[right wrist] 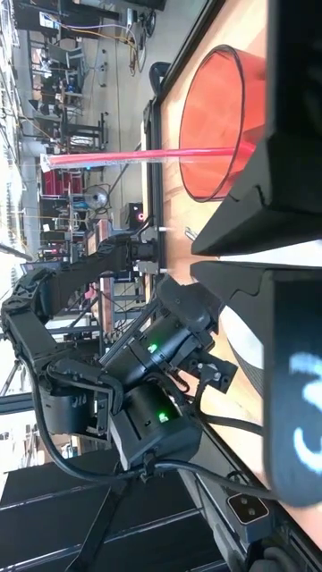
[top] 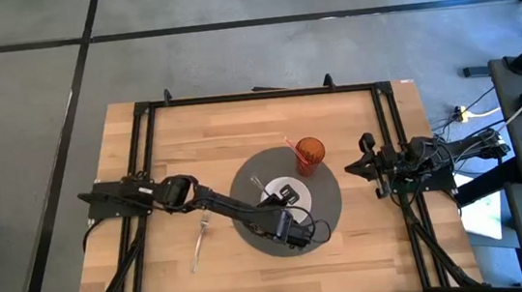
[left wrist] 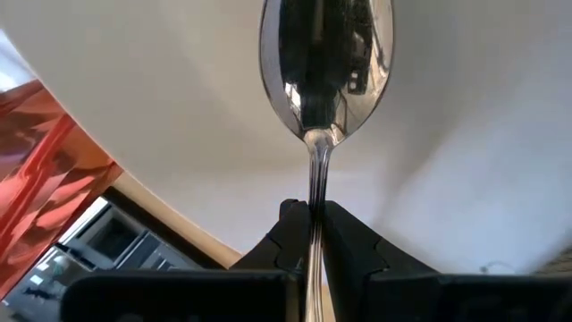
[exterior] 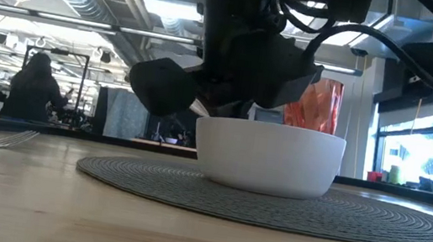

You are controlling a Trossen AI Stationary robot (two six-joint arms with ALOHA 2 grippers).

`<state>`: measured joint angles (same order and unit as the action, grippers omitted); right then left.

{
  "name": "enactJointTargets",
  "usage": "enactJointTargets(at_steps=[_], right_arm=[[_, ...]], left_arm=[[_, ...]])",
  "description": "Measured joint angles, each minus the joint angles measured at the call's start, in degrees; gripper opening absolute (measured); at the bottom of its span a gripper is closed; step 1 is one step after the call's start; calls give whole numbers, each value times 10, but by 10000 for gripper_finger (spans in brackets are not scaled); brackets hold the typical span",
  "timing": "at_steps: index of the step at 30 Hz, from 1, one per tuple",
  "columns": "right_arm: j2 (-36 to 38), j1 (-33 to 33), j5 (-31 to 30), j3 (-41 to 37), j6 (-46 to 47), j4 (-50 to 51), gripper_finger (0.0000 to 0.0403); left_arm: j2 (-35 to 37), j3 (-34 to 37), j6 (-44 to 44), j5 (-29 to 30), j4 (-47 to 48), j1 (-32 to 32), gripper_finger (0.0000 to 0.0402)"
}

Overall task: Pick & Place Utensil
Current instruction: Put the silver spoon into the white bowl, then put the silver fork into the white bowl

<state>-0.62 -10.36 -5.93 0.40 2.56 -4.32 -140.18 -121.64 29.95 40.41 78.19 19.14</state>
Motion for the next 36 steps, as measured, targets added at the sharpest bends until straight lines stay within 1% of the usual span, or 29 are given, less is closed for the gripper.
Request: enactJointTargets(at_steps=[4, 16, 18, 22, 24, 25, 27, 29, 31, 33, 36], right_arm=[[0, 0, 0, 0, 0, 0, 23], [0, 0, 0, 0, 0, 0, 23], [0, 0, 0, 0, 0, 0, 23], [0, 0, 0, 0, 0, 0, 23], [0, 0, 0, 0, 0, 1, 23], [0, 0, 0, 0, 0, 2, 23], [0, 0, 0, 0, 0, 5, 23], [0, 0, 1, 0, 1, 8, 23], [-1, 0, 1, 0, 2, 10, 23], [-1, 0, 1, 0, 2, 11, 23], [-1, 0, 1, 0, 4, 12, 23]], left_arm=[[0, 0, 3, 17, 0, 4, 28], [0, -2, -19, 22, 8, 5, 60], [0, -19, -33, 31, 40, 8, 63], [1, -70, -93, 85, 119, 21, 65], [10, -86, -138, 103, 114, 28, 64], [23, -87, -158, 93, 113, 33, 62], [58, -87, -202, 32, 121, 35, 57], [100, -77, -269, -27, 116, 34, 48], [146, -55, -342, -70, 119, 26, 36], [198, -19, -407, -84, 118, 20, 21], [283, 69, -483, -80, 105, 24, 4]])
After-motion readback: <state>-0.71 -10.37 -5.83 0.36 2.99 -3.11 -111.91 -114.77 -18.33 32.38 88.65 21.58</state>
